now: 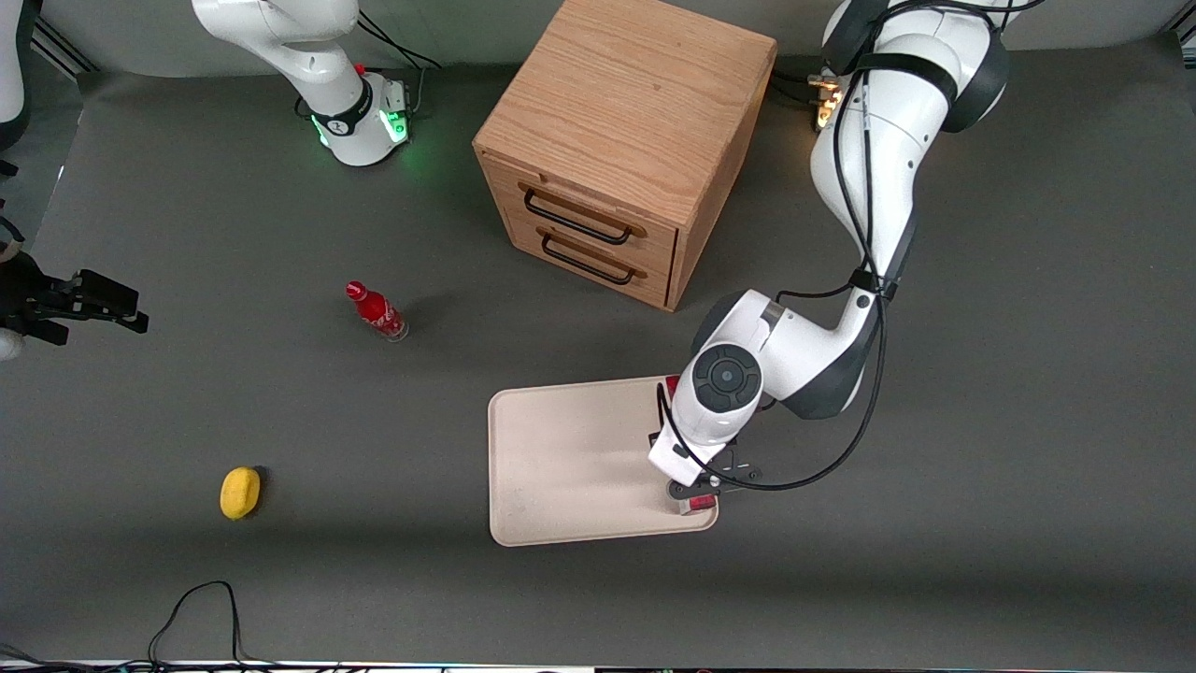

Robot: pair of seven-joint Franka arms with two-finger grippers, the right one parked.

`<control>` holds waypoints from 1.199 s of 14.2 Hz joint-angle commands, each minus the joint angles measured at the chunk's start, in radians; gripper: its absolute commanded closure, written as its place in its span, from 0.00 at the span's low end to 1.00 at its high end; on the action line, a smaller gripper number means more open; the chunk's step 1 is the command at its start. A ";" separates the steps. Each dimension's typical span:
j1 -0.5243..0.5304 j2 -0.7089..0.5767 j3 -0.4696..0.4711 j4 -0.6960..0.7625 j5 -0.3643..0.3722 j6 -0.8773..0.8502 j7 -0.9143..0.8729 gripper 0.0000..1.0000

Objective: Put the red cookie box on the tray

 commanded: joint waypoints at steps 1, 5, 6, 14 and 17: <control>-0.014 -0.006 0.014 0.005 0.018 -0.008 -0.032 1.00; -0.009 -0.013 0.014 0.001 0.018 -0.010 -0.027 0.00; -0.009 -0.014 0.014 -0.001 0.019 -0.010 -0.027 0.00; 0.115 -0.349 0.004 -0.274 0.007 -0.050 0.167 0.00; 0.228 -0.595 0.004 -0.523 -0.060 -0.065 0.406 0.00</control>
